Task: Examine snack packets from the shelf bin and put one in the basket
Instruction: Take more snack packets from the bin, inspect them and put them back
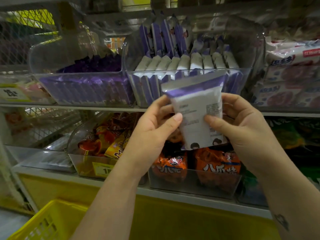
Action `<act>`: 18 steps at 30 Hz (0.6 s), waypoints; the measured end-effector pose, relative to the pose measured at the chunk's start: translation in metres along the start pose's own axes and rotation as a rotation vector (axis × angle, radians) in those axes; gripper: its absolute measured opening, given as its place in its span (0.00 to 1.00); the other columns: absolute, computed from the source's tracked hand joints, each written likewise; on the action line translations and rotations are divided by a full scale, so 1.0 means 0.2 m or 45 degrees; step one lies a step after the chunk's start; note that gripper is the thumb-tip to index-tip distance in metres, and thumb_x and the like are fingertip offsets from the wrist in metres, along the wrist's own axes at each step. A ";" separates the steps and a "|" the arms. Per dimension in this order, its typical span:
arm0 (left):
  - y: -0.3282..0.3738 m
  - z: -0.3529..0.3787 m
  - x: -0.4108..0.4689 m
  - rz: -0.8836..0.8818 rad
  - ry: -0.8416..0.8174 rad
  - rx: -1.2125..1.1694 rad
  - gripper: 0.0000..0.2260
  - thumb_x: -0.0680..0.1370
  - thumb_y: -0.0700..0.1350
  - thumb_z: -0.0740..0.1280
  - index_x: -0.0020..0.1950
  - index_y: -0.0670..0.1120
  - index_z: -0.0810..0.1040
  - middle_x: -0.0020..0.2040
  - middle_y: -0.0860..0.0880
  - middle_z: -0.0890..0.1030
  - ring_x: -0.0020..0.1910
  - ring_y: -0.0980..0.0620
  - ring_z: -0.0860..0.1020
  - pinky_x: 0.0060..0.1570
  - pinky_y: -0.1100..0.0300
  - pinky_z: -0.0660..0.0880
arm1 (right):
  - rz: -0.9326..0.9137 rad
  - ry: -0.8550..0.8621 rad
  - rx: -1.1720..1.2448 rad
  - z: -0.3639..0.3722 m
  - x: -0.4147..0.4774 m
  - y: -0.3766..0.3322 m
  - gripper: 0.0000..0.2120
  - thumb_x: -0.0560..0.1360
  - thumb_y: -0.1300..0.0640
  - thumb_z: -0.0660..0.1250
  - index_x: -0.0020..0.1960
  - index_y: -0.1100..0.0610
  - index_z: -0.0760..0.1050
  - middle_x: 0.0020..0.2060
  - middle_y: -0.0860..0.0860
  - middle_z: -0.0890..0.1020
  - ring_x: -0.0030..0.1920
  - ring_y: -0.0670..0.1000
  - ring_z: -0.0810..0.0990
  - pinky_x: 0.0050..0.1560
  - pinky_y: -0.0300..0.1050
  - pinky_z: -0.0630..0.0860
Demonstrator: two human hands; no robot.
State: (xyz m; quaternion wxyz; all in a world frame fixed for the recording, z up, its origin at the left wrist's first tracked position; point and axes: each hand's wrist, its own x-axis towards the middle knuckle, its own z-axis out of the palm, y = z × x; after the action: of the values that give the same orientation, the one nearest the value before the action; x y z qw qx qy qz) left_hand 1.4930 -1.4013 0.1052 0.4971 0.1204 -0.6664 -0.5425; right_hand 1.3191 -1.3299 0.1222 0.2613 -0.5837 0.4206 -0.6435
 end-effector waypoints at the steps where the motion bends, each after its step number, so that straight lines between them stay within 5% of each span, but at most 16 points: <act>1: 0.00 0.00 0.00 0.072 0.054 0.016 0.20 0.76 0.42 0.66 0.68 0.53 0.72 0.59 0.49 0.81 0.60 0.50 0.80 0.53 0.57 0.79 | -0.015 -0.025 -0.065 0.00 0.00 0.01 0.20 0.61 0.51 0.73 0.52 0.47 0.77 0.47 0.46 0.85 0.49 0.46 0.84 0.42 0.38 0.81; 6: 0.03 -0.02 -0.02 0.282 0.181 0.519 0.24 0.74 0.44 0.73 0.64 0.64 0.72 0.62 0.59 0.76 0.63 0.58 0.76 0.59 0.59 0.77 | -0.109 -0.108 -0.267 0.03 -0.01 0.02 0.17 0.65 0.55 0.74 0.52 0.43 0.77 0.46 0.46 0.85 0.47 0.45 0.84 0.43 0.39 0.82; 10: 0.05 -0.04 -0.02 0.381 0.208 0.984 0.22 0.71 0.49 0.74 0.60 0.66 0.73 0.67 0.62 0.69 0.70 0.60 0.64 0.64 0.74 0.64 | -0.214 -0.087 -0.533 0.05 -0.02 0.01 0.20 0.68 0.60 0.75 0.55 0.41 0.78 0.46 0.42 0.84 0.48 0.41 0.83 0.48 0.36 0.80; 14: 0.04 -0.05 -0.02 0.336 0.055 0.751 0.17 0.73 0.43 0.74 0.60 0.56 0.78 0.54 0.60 0.81 0.57 0.60 0.78 0.53 0.67 0.74 | -0.320 -0.075 -0.706 0.09 -0.03 0.01 0.24 0.67 0.57 0.76 0.59 0.40 0.77 0.49 0.36 0.83 0.52 0.36 0.80 0.53 0.34 0.77; 18: 0.02 -0.11 -0.01 0.312 0.038 0.415 0.16 0.72 0.40 0.72 0.53 0.61 0.81 0.49 0.60 0.83 0.51 0.62 0.80 0.49 0.69 0.75 | -0.275 -0.031 -0.698 0.04 -0.02 -0.01 0.30 0.61 0.43 0.74 0.63 0.41 0.74 0.49 0.35 0.82 0.51 0.35 0.80 0.51 0.28 0.75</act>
State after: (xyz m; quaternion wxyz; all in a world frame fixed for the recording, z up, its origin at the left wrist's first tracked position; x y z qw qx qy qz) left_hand 1.5133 -1.4117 0.1048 0.5433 0.1253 -0.7476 -0.3610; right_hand 1.3288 -1.3275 0.1208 0.0290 -0.6815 0.5110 -0.5230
